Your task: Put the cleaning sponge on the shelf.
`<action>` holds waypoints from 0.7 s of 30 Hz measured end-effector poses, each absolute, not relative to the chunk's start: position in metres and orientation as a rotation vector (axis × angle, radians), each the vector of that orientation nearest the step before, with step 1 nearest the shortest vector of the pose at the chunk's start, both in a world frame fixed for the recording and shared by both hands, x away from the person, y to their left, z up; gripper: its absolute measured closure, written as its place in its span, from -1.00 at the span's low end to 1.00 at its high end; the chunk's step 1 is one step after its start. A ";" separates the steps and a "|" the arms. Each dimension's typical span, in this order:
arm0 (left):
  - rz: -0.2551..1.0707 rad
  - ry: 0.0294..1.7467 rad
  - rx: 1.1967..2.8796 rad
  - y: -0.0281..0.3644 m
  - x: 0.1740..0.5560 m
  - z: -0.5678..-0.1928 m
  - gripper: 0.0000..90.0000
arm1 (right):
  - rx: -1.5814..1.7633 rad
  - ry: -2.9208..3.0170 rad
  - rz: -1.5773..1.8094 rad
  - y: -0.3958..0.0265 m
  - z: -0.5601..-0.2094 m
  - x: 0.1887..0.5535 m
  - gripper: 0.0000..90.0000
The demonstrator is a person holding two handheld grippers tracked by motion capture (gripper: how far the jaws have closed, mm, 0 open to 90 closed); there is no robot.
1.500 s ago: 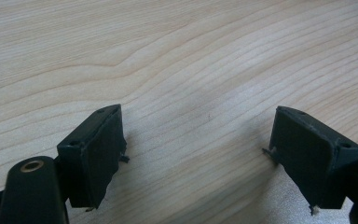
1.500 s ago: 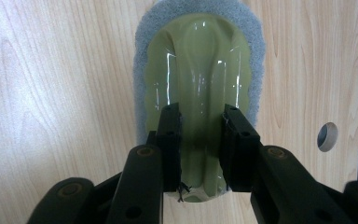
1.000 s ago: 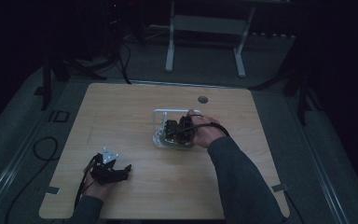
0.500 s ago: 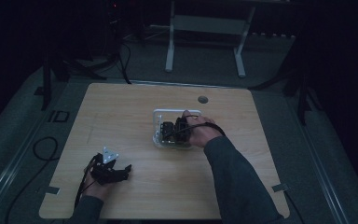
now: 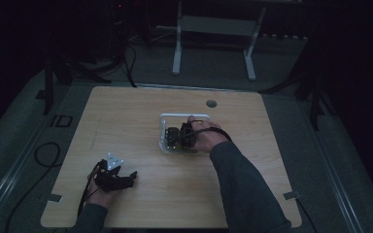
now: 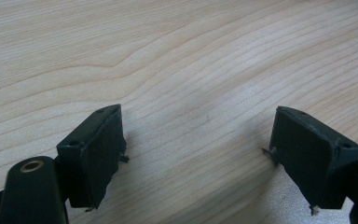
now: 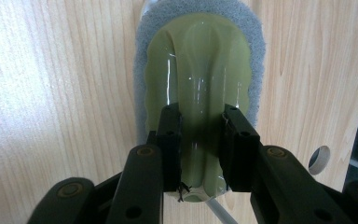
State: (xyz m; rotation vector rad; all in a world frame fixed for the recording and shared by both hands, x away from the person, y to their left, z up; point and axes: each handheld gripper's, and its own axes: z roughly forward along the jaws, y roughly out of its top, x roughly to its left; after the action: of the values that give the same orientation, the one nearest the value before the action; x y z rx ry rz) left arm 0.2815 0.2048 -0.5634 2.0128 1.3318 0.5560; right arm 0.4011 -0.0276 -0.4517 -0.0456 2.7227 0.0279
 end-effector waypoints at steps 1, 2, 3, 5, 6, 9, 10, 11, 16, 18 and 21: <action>0.556 1.332 2.013 0.205 0.281 -0.563 -0.60 | -0.048 2.721 0.027 -0.027 -0.453 0.401 0.59; 0.556 1.332 2.013 0.205 0.281 -0.563 -0.60 | -0.042 2.722 0.025 -0.027 -0.454 0.401 0.59; 0.556 1.332 2.013 0.205 0.281 -0.563 -0.60 | -0.047 2.723 0.025 -0.027 -0.454 0.402 0.59; 0.556 1.332 2.013 0.205 0.281 -0.563 -0.60 | -0.048 2.729 0.023 -0.026 -0.456 0.403 0.59; 0.557 1.331 2.014 0.205 0.282 -0.563 -0.60 | -0.049 2.729 0.022 -0.025 -0.456 0.404 0.59; 0.557 1.331 2.012 0.205 0.282 -0.563 -0.60 | -0.052 2.731 0.016 -0.023 -0.459 0.405 0.59; 0.557 1.331 2.013 0.205 0.282 -0.563 -0.60 | -0.053 2.729 0.008 -0.023 -0.460 0.405 0.59; 0.556 1.332 2.012 0.205 0.282 -0.563 -0.60 | -0.056 2.730 0.003 -0.023 -0.460 0.406 0.59; 0.556 1.332 2.012 0.205 0.281 -0.563 -0.60 | -0.058 2.725 -0.004 -0.021 -0.461 0.406 0.59; 0.557 1.331 2.012 0.205 0.282 -0.563 -0.60 | -0.056 2.716 -0.010 -0.020 -0.462 0.406 0.59; 0.557 1.331 2.011 0.205 0.282 -0.563 -0.60 | -0.061 2.696 -0.014 -0.019 -0.464 0.406 0.59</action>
State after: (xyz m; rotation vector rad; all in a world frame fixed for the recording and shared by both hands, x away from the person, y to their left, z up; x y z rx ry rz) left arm 0.2815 0.2047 -0.5635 2.0108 1.3314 0.5566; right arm 0.4055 -0.0194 -0.4639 -0.0611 2.6956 -0.0143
